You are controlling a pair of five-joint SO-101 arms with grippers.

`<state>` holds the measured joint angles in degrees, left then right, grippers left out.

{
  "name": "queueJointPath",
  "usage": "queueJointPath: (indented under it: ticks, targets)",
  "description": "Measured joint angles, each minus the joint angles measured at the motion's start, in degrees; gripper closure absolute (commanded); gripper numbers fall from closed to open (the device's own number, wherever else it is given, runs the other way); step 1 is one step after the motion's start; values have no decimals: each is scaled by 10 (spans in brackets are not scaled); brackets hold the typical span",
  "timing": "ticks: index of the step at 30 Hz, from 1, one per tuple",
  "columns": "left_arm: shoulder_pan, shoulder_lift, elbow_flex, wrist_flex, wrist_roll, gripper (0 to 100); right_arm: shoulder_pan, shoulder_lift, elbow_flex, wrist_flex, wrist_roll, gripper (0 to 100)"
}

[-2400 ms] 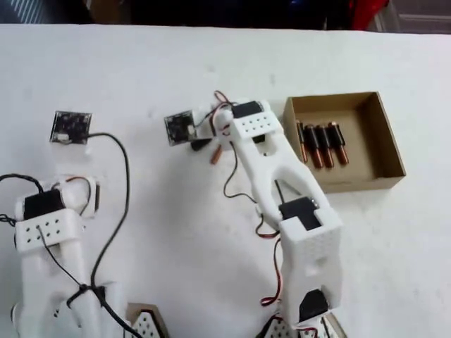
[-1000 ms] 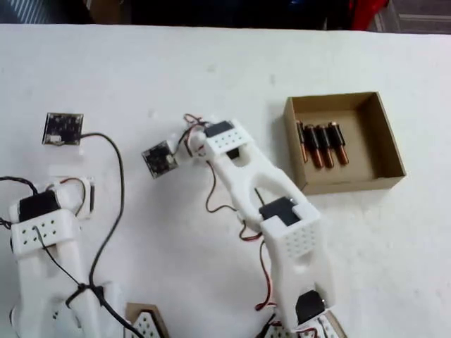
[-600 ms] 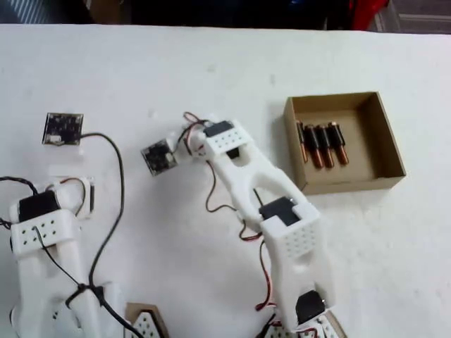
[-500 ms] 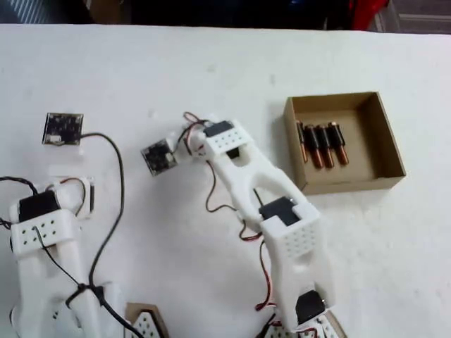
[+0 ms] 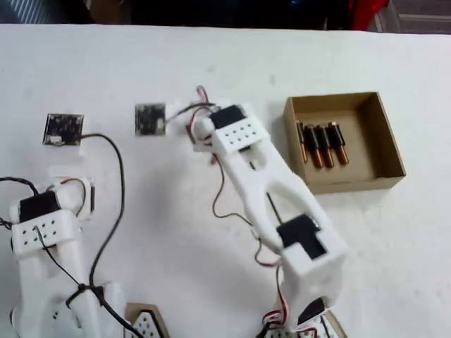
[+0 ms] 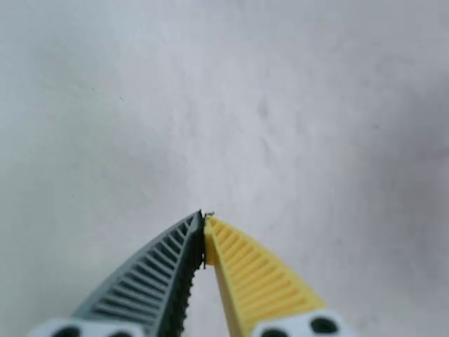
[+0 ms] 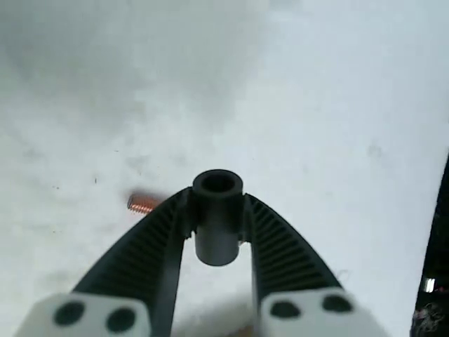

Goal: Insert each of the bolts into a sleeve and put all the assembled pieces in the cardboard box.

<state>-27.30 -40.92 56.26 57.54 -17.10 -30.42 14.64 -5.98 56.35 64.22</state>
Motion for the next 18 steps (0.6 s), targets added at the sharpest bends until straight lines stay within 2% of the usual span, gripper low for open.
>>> queueJointPath:
  ticks: [9, 14, 18]
  targets:
    - [0, 0, 23, -38, 0, 977, 4, -76, 0, 154, -193, 981]
    - [11, 0, 26, -38, 0, 977, 35, -77, 0, 207, -258, 981]
    - [27, -1, 38, -38, 0, 977, 69, -77, 0, 246, -280, 981]
